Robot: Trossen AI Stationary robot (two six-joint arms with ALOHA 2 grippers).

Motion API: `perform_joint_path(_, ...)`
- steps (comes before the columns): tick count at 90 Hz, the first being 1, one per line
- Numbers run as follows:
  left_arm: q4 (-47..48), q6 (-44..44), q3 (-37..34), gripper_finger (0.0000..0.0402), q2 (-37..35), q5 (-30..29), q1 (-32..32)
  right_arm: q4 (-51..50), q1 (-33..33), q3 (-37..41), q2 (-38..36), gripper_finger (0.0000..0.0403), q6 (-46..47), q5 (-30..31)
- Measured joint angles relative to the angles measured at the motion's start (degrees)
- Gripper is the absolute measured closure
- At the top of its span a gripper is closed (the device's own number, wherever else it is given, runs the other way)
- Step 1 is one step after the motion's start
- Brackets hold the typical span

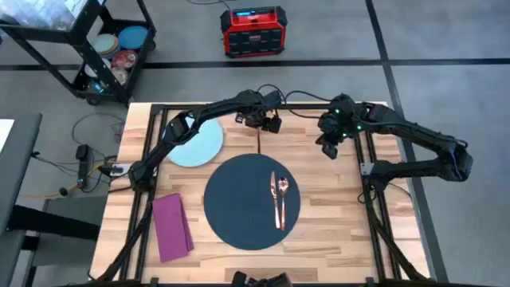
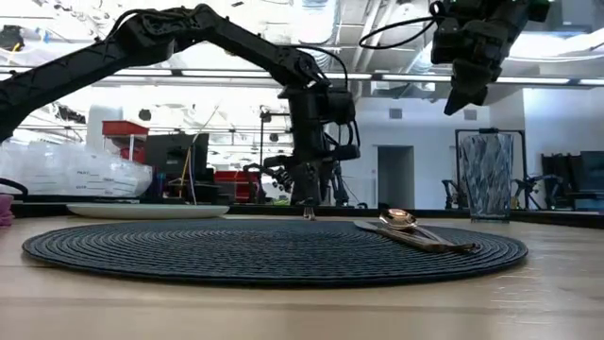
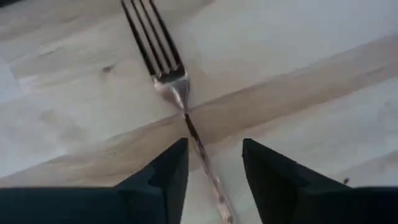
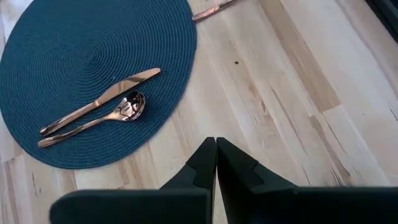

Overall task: Set table place
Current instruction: Put the brown fork on top of the pink table napkin

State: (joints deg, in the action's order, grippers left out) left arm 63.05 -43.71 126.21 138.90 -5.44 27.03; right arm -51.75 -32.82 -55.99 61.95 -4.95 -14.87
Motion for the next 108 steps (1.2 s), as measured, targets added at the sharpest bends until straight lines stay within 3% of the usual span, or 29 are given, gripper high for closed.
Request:
perform_joint_path(36,-4.6,0.5,-5.6,0.0260,0.0,-2.5,-0.3,0.8,-0.7,0.0,0.0,0.0403,0.0,0.2)
perform_joint_path(50,-4.0,-0.9,-5.6,0.0295,0.0,-4.1,-0.3,1.0,-1.4,0.0,0.0,0.0403,0.1,0.4)
perform_joint_path(70,-0.8,-1.0,-5.6,0.0391,0.0,-4.3,-0.1,1.2,-1.9,0.0,0.0,0.0403,0.5,0.6)
perform_joint_path(108,0.1,2.2,-2.7,0.0401,-0.4,-3.6,0.0,1.3,-1.8,0.0,0.0,0.0403,0.4,0.7)
